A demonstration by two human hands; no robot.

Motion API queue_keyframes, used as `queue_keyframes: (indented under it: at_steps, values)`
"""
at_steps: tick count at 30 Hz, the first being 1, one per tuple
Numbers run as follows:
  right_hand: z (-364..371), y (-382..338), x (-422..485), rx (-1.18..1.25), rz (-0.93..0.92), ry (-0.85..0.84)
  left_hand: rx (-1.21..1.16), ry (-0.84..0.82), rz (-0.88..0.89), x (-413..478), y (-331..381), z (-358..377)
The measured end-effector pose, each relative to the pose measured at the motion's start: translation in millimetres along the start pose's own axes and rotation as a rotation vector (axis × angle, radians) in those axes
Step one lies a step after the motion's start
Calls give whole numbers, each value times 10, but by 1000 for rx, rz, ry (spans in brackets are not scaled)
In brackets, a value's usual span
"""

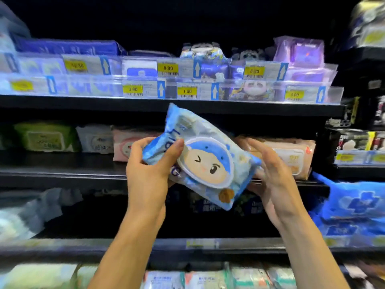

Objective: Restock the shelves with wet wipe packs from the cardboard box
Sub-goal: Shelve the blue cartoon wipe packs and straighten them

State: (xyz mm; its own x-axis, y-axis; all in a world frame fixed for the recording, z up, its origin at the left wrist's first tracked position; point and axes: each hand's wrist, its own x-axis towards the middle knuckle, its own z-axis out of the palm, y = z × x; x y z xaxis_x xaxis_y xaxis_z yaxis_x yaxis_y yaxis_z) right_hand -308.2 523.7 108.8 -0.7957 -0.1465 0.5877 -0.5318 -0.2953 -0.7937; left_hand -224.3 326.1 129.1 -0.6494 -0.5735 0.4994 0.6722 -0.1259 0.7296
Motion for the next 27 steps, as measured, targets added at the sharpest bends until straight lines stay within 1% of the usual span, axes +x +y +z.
queue_keyframes:
  at_steps: [2, 3, 4, 6, 10, 14, 16, 19, 22, 24, 27]
  values:
    - [83, 17, -72, -3, 85, -108, -82, 63, 18, -4, -56, 24]
    - [147, 37, -104, -59, 82, -152, -103, 72, 33, -13, -101, 34]
    - [209, 70, -125, -137, 45, -150, -104, 66, 45, -28, -144, 45]
    - [311, 133, -139, -255, -52, -76, -46, 38, 63, -51, -221, 34]
    - [364, 210, -110, -286, -187, 7, 258, 30, 203, -9, -316, -26]
    - [407, 275, 27, -311, -283, 52, 283, 34, 248, 40, -338, 1]
    - [424, 325, 74, -332, -309, 85, 340, 38, 265, 71, -357, -13]
    - [436, 390, 96, -407, -314, 101, 433, 66, 301, 91, -441, -35]
    - [430, 497, 90, -468, -271, 62, 538, 114, 343, 101, -542, -80]
    - [423, 583, 92, -506, -240, 40, 626, 94, 338, 106, -580, -117]
    - [428, 627, 118, -585, -215, 63, 795, 18, 362, 153, -605, -159]
